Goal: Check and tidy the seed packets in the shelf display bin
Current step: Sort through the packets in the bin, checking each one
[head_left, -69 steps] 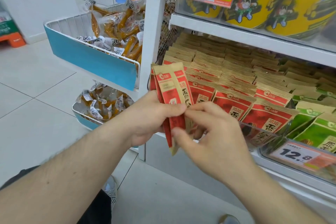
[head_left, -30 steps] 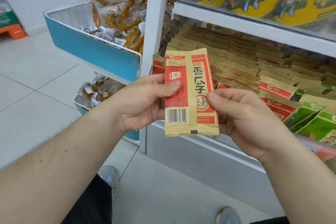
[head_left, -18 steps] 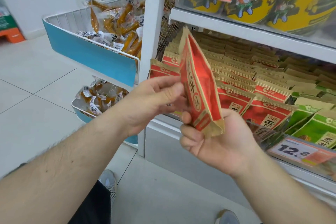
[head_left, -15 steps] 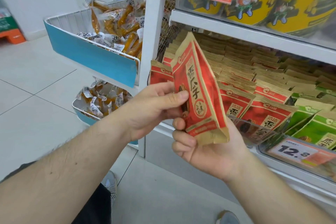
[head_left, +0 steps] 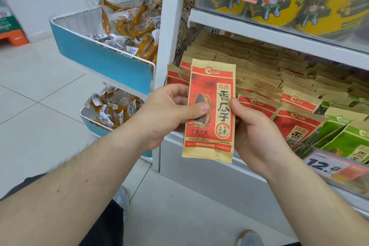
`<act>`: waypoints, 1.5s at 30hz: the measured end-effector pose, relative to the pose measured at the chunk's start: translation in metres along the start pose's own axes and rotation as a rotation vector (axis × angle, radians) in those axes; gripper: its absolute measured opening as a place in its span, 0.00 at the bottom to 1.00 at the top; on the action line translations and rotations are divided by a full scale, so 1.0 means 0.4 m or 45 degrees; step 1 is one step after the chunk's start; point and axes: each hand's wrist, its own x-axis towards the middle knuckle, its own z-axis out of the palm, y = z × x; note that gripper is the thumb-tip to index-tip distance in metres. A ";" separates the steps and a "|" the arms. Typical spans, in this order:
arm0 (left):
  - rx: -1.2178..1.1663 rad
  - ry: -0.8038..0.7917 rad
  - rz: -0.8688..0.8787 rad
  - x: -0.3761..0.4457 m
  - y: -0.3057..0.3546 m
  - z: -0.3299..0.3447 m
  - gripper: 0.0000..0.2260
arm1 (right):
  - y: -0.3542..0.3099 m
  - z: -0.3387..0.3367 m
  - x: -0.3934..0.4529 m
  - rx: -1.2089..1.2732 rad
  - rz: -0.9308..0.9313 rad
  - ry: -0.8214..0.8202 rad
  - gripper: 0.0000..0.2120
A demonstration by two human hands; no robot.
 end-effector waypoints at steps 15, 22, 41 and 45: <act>0.428 0.470 0.517 0.058 0.039 -0.117 0.09 | -0.073 -0.025 -0.033 -0.143 -0.577 0.168 0.07; 0.675 0.389 0.362 0.160 0.001 -0.140 0.10 | -0.217 -0.009 -0.024 -0.264 -0.963 0.280 0.04; 0.599 0.435 0.628 0.142 0.024 -0.162 0.13 | -0.248 0.109 0.191 -0.947 -0.588 0.434 0.06; 0.330 0.563 0.857 0.113 0.059 -0.175 0.07 | -0.239 0.107 0.188 -1.102 -0.570 0.428 0.07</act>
